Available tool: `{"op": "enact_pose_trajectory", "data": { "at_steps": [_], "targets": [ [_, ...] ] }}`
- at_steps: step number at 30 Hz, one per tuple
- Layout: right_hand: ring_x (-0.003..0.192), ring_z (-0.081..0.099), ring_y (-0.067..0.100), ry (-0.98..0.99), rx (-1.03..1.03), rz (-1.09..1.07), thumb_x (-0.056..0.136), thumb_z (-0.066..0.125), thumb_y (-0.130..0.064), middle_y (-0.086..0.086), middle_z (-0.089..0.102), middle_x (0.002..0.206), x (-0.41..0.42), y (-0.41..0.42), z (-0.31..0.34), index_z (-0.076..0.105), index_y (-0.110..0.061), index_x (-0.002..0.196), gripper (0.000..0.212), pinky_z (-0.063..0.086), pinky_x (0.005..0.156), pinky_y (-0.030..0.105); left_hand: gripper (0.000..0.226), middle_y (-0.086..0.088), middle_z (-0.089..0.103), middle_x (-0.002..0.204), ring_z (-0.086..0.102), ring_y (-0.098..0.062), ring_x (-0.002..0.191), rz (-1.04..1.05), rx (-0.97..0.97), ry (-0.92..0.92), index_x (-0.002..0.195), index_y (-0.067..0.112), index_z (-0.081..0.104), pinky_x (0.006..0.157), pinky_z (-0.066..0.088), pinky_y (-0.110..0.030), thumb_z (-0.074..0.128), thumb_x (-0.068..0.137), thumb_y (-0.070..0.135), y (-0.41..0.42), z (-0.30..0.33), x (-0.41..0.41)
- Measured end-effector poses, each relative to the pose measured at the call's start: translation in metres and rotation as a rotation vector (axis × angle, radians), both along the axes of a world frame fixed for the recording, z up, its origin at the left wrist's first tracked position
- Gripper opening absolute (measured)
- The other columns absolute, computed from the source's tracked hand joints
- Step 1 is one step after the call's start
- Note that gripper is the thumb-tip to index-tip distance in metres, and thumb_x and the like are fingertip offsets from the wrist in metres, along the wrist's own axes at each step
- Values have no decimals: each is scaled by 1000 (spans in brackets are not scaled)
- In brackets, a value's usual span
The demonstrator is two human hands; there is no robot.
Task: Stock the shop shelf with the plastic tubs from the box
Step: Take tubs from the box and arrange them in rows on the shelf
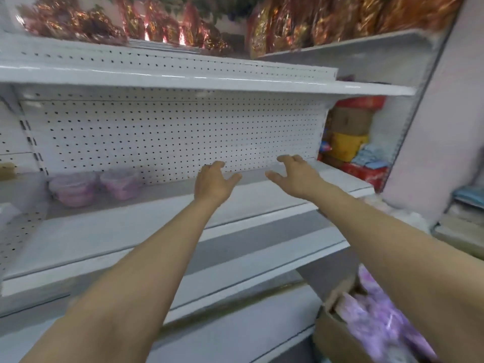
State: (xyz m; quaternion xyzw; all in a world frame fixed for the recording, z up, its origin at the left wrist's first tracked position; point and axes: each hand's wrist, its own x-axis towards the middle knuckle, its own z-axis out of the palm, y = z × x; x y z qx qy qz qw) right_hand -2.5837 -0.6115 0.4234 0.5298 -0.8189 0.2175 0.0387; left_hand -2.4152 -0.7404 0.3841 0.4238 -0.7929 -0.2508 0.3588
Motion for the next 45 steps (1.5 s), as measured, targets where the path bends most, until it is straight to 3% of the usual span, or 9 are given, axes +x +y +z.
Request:
{"op": "enact_pose_trajectory", "data": {
  "at_steps": [8,16,20,23,27,33,38,43,45],
  "targets": [
    [132,44,33,4,52,-291,91,53,-58,14,42,145,-96,207,-7,37,-15,148,72,39,105,40,61,-8,52,137,49,-27,125,-290,11,-8,134,17,52,100,40,-33,63,84,51,164,-4,-131],
    [129,47,32,-88,50,-467,92,52,-55,15,44,145,-174,304,-32,40,-15,145,67,38,104,39,55,-7,59,124,57,-27,112,-455,22,-77,125,17,57,86,45,-32,64,83,50,252,-20,-237],
    [130,46,34,-132,93,-504,94,51,-52,16,40,148,-220,318,-56,37,-13,147,68,37,103,37,53,-6,65,116,61,-27,106,-520,24,-109,117,17,62,84,50,-34,65,79,53,260,-43,-293],
    [127,48,34,-173,120,-525,94,50,-54,16,41,147,-267,315,-80,38,-14,146,66,38,102,38,55,-7,64,121,58,-28,112,-541,62,-139,120,15,61,93,49,-39,65,80,53,254,-69,-343],
    [125,49,33,-235,175,-540,93,52,-53,15,43,144,-337,297,-117,40,-14,145,66,39,98,38,56,-11,61,126,56,-30,116,-546,138,-211,127,12,56,88,45,-33,63,86,49,238,-110,-416],
    [127,48,30,-392,291,-554,93,56,-51,14,42,146,-433,268,-181,42,-14,144,65,39,101,35,65,-10,57,134,54,-28,122,-518,266,-404,133,10,54,99,43,-37,61,86,55,202,-182,-509],
    [128,49,31,-543,404,-520,89,63,-50,14,51,141,-483,268,-250,48,-12,139,64,40,104,36,48,-9,65,107,62,-32,103,-476,398,-539,106,12,61,85,45,-34,62,84,55,200,-253,-548],
    [131,48,31,-644,564,-435,88,66,-49,9,53,141,-514,268,-329,47,-15,142,67,37,104,35,51,-13,66,104,61,-32,97,-380,605,-628,92,8,60,70,37,-30,52,87,59,199,-333,-569],
    [132,47,30,-724,611,-445,89,63,-52,11,51,143,-525,267,-361,43,-13,145,71,37,105,35,51,-9,62,104,58,-25,90,-366,639,-686,106,12,60,68,35,-28,42,93,59,203,-355,-574]
  ]
}}
